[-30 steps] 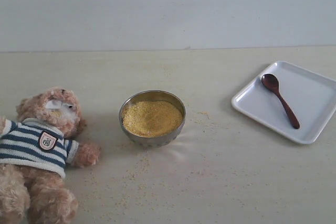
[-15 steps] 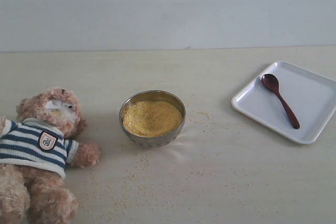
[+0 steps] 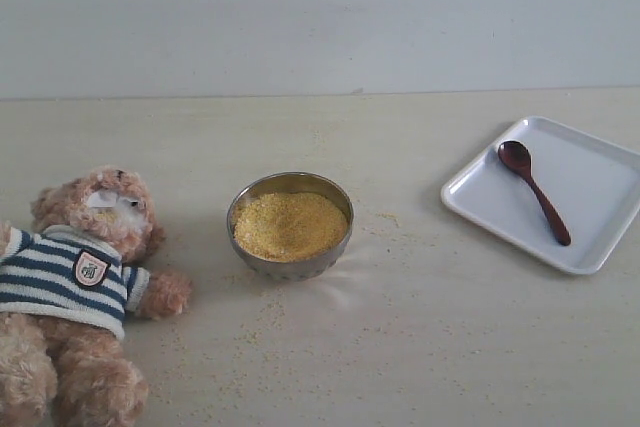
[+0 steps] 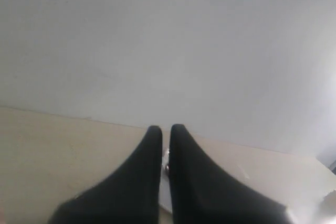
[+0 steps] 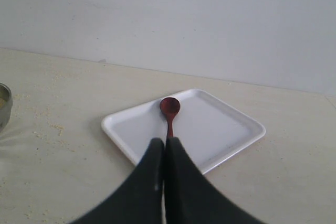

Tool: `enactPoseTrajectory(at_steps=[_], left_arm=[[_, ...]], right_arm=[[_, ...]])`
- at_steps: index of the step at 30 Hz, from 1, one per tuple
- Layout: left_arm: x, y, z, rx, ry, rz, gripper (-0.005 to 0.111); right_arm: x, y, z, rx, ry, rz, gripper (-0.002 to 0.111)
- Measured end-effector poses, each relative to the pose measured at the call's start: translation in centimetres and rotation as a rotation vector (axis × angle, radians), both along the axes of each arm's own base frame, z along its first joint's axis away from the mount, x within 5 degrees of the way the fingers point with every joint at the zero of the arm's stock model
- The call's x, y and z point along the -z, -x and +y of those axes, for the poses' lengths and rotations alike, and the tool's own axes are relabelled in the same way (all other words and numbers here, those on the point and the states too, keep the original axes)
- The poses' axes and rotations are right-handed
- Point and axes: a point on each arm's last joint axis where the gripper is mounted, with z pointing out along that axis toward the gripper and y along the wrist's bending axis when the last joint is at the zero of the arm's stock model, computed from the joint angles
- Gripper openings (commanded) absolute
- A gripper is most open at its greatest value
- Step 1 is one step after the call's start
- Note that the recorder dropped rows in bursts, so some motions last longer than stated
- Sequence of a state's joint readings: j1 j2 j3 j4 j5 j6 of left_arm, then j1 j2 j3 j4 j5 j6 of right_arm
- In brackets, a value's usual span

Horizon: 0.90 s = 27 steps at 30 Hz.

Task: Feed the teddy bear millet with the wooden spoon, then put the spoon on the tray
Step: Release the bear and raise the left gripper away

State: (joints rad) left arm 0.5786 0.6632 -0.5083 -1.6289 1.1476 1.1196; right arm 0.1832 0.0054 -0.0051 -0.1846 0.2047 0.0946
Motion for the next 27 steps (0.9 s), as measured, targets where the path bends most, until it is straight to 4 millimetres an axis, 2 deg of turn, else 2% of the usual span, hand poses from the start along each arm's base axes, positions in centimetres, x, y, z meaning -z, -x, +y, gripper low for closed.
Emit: enactPoseTrajectory(at_steps=[4,5,8,12,18,22,25,27], left_arm=[[-1.0,1.8,-0.9,-0.092,-0.07,-0.098,0.005],[-1.3,2.8,-1.4,-0.127,-0.102,-0.144,0.005],[-1.4,4.5,-1.6,-0.201,-0.137,-0.216,0.005],[0.8,6.7,-1.4,-0.277,-0.122,-0.272,0.005],[4.2,8.4,-1.3,-0.324,-0.114,-0.316,0.005],[6.3,8.1,-1.1,-0.328,-0.103,-0.274,0.005],[8.6,7.5,-1.0,-0.329,-0.067,-0.116,0.005],[9.2,7.4,-0.8,-0.338,-0.058,-0.05,0.005]], right_arm=[[0.0,0.0,0.0,0.0,0.0,0.0,0.0],[0.0,0.0,0.0,0.0,0.0,0.0,0.0],[0.0,0.0,0.0,0.0,0.0,0.0,0.0],[0.0,0.0,0.0,0.0,0.0,0.0,0.0],[0.0,0.0,0.0,0.0,0.0,0.0,0.0],[0.0,0.0,0.0,0.0,0.0,0.0,0.0],[0.0,0.0,0.0,0.0,0.0,0.0,0.0],[0.0,0.0,0.0,0.0,0.0,0.0,0.0]])
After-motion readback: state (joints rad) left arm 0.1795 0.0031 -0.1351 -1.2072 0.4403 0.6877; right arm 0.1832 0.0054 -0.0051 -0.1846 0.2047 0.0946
